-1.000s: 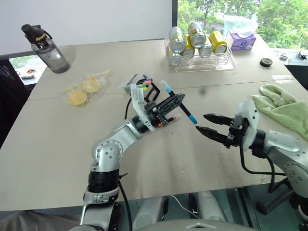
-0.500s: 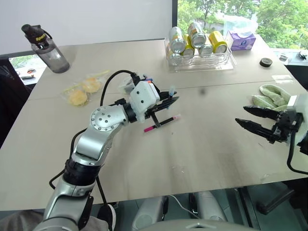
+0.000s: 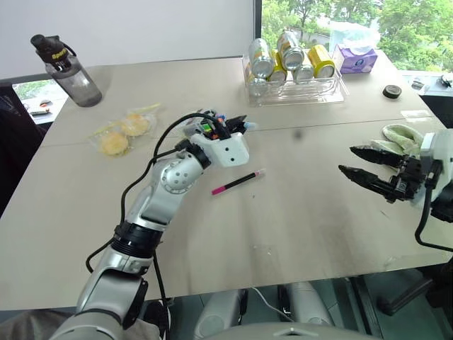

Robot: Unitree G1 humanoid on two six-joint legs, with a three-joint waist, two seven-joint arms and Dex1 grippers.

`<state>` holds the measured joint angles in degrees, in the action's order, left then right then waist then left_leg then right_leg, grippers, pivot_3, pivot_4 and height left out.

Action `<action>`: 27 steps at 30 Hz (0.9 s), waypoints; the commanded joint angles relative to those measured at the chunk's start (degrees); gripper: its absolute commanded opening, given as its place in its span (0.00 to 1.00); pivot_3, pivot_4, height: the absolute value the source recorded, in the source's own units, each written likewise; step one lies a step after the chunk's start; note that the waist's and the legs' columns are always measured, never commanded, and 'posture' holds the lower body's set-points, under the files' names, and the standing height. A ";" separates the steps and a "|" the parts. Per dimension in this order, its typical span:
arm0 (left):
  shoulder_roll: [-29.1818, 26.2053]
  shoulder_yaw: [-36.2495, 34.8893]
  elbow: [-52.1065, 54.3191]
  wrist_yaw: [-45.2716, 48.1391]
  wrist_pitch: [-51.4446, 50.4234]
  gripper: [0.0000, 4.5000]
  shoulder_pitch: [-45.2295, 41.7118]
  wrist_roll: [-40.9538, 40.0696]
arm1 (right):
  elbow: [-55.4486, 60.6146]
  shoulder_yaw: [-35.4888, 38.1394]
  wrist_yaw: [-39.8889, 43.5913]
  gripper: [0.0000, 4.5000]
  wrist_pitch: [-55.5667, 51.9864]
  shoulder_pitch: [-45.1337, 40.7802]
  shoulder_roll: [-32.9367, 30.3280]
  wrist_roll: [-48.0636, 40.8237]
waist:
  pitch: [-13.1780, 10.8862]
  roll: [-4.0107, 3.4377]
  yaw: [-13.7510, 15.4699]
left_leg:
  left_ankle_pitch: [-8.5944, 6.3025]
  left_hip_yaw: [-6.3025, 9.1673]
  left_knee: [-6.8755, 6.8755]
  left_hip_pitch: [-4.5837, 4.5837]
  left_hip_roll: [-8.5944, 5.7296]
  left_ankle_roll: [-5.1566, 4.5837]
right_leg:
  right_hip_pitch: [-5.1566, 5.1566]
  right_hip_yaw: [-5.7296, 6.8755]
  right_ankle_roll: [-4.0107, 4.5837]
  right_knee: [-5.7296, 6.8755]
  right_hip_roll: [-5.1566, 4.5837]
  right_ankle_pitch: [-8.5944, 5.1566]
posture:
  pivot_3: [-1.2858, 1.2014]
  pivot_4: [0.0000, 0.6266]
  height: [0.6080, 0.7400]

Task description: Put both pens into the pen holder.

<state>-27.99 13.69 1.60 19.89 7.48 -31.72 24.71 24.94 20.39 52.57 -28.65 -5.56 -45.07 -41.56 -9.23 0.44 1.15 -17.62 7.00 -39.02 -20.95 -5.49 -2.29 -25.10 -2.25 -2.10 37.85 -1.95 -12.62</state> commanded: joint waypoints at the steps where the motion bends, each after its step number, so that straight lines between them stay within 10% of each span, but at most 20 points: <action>1: 0.88 -0.70 1.71 -2.14 -0.92 0.00 -1.04 2.35 | -0.07 -0.45 0.92 0.58 1.90 -1.67 0.18 0.02 | 0.00 0.00 -0.07 | 0.00 0.00 0.00 0.00 0.00 0.00 | 0.00 0.00 0.00 0.00 0.00 0.00 | 0.52 0.24 1.00; 27: 4.35 -1.71 -8.60 -3.31 -5.18 0.00 -6.78 2.25 | -6.49 -4.96 -3.08 0.58 4.32 -9.76 3.13 5.33 | 0.01 0.01 -0.24 | 0.00 0.00 -0.08 -0.19 -0.03 0.00 | -0.21 0.01 -0.02 0.09 -0.01 0.02 | 0.52 0.24 1.00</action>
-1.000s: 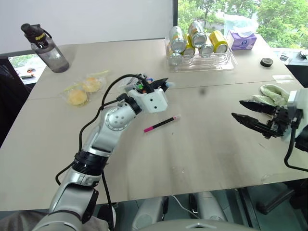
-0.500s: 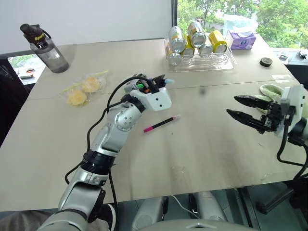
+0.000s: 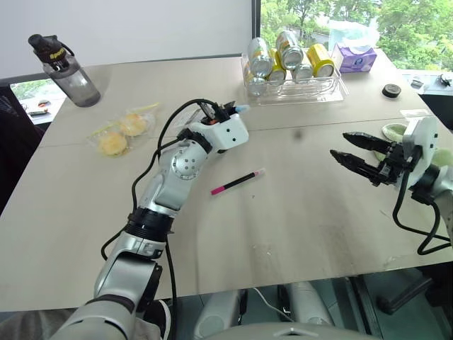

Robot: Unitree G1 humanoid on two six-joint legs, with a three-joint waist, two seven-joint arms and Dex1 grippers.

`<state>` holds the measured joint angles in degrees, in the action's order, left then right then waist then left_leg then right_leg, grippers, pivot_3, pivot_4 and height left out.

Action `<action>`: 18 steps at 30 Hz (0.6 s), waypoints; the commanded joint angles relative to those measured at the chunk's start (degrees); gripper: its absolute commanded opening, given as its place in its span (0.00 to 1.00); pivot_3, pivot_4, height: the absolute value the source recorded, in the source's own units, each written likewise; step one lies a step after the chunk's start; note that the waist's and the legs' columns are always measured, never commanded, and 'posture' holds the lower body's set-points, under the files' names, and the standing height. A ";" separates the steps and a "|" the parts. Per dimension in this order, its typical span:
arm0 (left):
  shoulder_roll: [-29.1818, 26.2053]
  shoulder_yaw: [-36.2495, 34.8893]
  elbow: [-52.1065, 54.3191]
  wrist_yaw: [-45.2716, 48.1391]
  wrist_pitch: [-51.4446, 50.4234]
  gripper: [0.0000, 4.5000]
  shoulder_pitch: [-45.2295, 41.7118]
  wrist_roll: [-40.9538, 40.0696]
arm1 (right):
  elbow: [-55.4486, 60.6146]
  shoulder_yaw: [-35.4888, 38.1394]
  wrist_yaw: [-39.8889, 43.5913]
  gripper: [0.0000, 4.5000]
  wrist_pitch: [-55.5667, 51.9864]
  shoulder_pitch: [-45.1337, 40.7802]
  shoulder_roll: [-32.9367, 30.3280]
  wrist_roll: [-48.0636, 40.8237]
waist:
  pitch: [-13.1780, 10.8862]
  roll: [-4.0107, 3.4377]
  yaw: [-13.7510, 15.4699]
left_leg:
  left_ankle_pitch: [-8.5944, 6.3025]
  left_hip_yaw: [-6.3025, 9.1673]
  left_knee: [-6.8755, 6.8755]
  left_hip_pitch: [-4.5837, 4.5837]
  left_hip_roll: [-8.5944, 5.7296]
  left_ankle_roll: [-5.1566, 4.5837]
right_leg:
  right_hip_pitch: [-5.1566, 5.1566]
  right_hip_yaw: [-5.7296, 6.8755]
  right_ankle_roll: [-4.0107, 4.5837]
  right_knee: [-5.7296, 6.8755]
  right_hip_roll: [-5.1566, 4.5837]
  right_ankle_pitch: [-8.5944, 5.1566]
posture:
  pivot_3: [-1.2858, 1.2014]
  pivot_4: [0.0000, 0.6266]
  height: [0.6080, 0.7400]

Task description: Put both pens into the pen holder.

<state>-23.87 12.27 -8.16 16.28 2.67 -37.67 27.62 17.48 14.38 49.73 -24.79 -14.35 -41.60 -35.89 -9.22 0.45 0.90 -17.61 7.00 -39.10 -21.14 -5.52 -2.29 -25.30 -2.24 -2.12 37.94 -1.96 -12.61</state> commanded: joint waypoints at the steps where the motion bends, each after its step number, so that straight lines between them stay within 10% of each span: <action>1: 0.29 -0.23 1.48 0.44 -0.61 0.00 -0.66 -0.59 | 1.09 1.14 -0.26 0.58 0.43 -0.90 -0.37 -0.40 | 0.00 0.00 0.01 | 0.00 0.00 0.00 -0.02 0.00 0.00 | -0.02 0.00 0.00 0.01 0.00 0.00 | 0.52 0.24 1.00; 18: -1.23 -1.81 0.30 -0.37 -4.13 0.00 0.07 -0.70 | 2.56 2.49 -1.04 0.58 -1.82 -0.60 -0.43 -3.25 | 0.00 0.00 -0.01 | 0.00 0.00 -0.04 -0.07 0.00 0.00 | -0.05 0.00 0.00 0.03 0.00 0.00 | 0.52 0.24 1.00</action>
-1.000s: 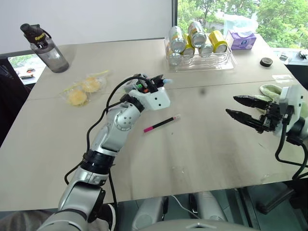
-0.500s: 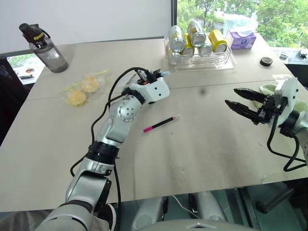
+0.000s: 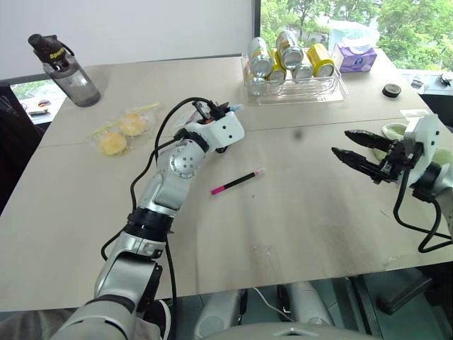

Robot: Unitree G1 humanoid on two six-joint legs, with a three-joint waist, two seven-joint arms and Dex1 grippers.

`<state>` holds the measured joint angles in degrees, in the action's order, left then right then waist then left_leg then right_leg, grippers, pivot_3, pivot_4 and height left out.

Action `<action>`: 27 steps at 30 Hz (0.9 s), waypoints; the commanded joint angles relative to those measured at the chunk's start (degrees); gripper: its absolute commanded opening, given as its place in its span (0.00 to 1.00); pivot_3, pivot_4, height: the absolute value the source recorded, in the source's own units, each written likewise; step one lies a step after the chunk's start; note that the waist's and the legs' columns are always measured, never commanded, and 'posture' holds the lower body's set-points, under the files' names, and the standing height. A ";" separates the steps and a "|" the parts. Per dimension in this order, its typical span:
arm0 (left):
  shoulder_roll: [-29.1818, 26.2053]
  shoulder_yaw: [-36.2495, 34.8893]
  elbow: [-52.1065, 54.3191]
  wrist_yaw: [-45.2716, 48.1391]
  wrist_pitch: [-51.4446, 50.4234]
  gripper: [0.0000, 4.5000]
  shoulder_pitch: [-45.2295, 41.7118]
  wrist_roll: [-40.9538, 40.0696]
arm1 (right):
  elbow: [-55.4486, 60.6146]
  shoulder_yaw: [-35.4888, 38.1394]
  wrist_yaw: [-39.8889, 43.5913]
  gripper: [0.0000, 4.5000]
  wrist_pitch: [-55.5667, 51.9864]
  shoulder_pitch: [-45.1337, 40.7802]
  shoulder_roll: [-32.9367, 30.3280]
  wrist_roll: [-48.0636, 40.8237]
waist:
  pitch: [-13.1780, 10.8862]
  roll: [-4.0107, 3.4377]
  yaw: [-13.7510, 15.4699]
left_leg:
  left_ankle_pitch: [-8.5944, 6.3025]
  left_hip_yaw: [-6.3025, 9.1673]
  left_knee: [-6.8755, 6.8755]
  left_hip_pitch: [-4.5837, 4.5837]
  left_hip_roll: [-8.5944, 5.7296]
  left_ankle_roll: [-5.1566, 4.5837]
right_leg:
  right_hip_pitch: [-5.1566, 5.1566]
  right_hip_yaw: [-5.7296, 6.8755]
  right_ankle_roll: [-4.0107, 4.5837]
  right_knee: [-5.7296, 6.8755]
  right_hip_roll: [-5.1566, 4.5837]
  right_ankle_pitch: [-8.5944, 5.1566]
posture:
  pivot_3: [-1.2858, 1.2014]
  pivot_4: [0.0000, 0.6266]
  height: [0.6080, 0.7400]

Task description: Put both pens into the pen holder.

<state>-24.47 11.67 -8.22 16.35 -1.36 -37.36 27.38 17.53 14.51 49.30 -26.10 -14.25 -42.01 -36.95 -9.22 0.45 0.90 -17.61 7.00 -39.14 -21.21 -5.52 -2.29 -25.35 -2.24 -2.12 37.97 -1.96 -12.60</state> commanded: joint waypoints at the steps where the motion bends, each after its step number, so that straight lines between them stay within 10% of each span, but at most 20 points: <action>1: -0.81 -1.35 0.30 -0.44 -0.23 0.00 -0.24 -0.51 | 2.67 2.38 -0.56 0.58 -0.61 -0.60 -0.12 -2.43 | 0.00 0.00 -0.02 | 0.00 0.00 0.00 0.00 0.00 0.00 | 0.00 0.00 0.00 0.00 0.00 0.00 | 0.52 0.24 1.00; 3: -1.12 -1.65 0.23 -0.44 -0.47 0.00 -0.22 -0.71 | 2.80 2.46 -0.55 0.58 -0.79 -0.53 -0.41 -2.90 | 0.00 0.00 -0.03 | 0.00 0.00 0.00 0.00 0.00 0.00 | 0.00 0.00 0.00 0.01 0.00 0.00 | 0.52 0.24 1.00; 13: -1.91 -2.27 0.20 -1.62 -1.88 0.99 -0.22 -0.70 | 2.50 2.41 -0.42 0.61 -0.77 -0.40 -0.93 -3.29 | 0.00 0.00 -0.02 | 0.00 0.00 -0.01 0.00 0.00 0.00 | 0.00 0.00 0.00 0.01 0.00 0.00 | 0.52 0.24 1.00; 27: -1.40 -3.98 -0.40 -3.61 -3.55 0.99 -1.04 -1.67 | 1.77 1.13 0.12 0.61 0.65 -0.24 -0.28 -2.06 | 0.00 0.00 -0.01 | 0.00 0.00 -0.04 -0.02 0.00 0.00 | -0.01 0.01 -0.01 0.02 0.00 0.00 | 0.52 0.24 1.00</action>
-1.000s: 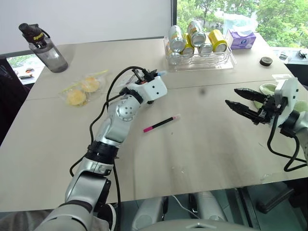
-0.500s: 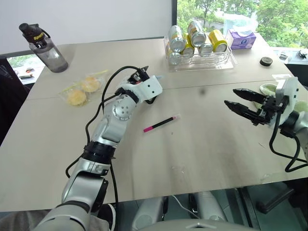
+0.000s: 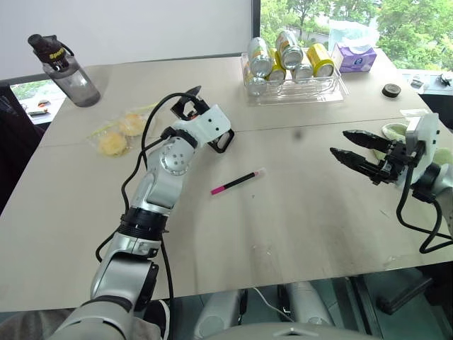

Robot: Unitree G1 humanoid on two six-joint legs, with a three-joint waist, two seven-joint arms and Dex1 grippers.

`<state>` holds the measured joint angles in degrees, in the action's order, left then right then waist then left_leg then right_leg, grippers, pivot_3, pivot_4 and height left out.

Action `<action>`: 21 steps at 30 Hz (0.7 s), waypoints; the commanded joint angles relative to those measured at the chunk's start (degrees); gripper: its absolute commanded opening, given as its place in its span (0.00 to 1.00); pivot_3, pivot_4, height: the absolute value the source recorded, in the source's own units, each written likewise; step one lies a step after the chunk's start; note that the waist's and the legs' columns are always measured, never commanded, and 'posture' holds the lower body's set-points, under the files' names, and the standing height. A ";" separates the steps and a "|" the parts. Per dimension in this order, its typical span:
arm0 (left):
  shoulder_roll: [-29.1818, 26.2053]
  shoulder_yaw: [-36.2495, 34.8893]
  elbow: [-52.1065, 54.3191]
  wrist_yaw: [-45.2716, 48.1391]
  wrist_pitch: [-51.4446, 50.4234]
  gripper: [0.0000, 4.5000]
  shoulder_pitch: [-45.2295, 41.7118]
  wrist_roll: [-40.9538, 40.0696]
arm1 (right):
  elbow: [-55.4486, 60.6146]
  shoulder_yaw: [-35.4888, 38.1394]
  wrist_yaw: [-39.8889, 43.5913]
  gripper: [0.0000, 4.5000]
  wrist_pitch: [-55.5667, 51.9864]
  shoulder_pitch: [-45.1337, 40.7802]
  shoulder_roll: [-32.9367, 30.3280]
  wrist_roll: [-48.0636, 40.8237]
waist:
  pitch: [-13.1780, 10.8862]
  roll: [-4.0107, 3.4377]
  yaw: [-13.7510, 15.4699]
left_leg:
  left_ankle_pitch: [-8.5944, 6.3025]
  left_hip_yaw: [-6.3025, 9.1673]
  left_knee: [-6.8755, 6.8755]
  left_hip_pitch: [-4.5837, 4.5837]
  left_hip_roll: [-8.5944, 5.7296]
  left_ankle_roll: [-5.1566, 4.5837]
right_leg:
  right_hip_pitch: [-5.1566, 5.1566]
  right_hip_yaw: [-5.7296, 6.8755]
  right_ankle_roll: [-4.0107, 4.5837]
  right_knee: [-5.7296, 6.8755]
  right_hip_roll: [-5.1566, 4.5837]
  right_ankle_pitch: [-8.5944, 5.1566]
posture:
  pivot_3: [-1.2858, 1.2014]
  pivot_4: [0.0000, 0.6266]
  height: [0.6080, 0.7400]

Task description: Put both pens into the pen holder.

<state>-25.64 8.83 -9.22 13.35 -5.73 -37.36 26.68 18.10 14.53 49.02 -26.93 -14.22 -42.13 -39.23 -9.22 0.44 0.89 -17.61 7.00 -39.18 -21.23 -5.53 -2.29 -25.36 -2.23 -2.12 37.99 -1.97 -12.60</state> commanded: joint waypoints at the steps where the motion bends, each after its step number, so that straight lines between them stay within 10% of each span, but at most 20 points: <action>1: -0.01 -1.26 0.56 -0.26 1.37 0.99 -1.03 -1.72 | 1.04 0.63 0.63 0.61 1.65 -0.38 -0.14 0.57 | 0.00 0.00 -0.01 | 0.00 0.00 0.00 0.00 0.00 0.00 | 0.00 0.00 0.00 0.00 0.00 0.00 | 0.52 0.24 1.00; 8: 0.70 -6.85 11.95 21.32 -0.67 0.99 4.97 -29.13 | -3.20 -11.00 7.79 0.61 4.15 -5.12 0.49 6.47 | 0.01 0.01 -0.76 | 0.00 -0.04 -0.04 -0.02 0.00 0.00 | -0.05 -0.03 0.00 0.02 -0.01 0.00 | 0.52 0.24 1.00; 14: -17.86 -16.11 28.87 39.80 -21.64 0.99 15.49 -48.48 | -14.77 -20.72 13.33 0.61 9.06 -14.28 6.72 13.03 | 0.00 -0.01 -2.59 | 0.01 -0.08 0.00 -0.06 0.07 0.02 | -0.24 -0.05 0.03 0.18 0.04 0.01 | 0.52 0.24 1.00; 19: -30.66 -27.79 37.59 45.30 -34.31 1.00 29.09 -55.12 | -31.44 -28.55 16.20 0.99 19.21 -22.25 13.84 22.61 | 0.01 0.12 -3.22 | 0.01 -0.10 -0.01 -0.04 0.03 0.01 | -0.21 0.00 0.06 0.12 -0.02 0.03 | 0.52 0.24 1.00; 21: -32.84 -33.31 40.88 47.24 -37.89 1.00 36.79 -57.33 | -37.21 -30.41 17.37 0.99 22.20 -25.06 17.57 24.63 | -0.04 -0.01 -3.18 | 0.01 -0.13 0.09 -0.02 0.07 0.02 | -0.22 -0.03 0.08 0.08 0.03 0.04 | 0.52 0.24 1.00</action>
<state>-57.36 -19.13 27.75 58.81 -40.95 -3.48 -28.45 -16.25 -14.66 64.99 -8.26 -37.16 -26.30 -16.36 -9.26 0.43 -2.29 -17.61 6.85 -39.06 -21.24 -5.46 -2.27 -25.59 -2.27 -2.04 38.05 -1.95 -12.56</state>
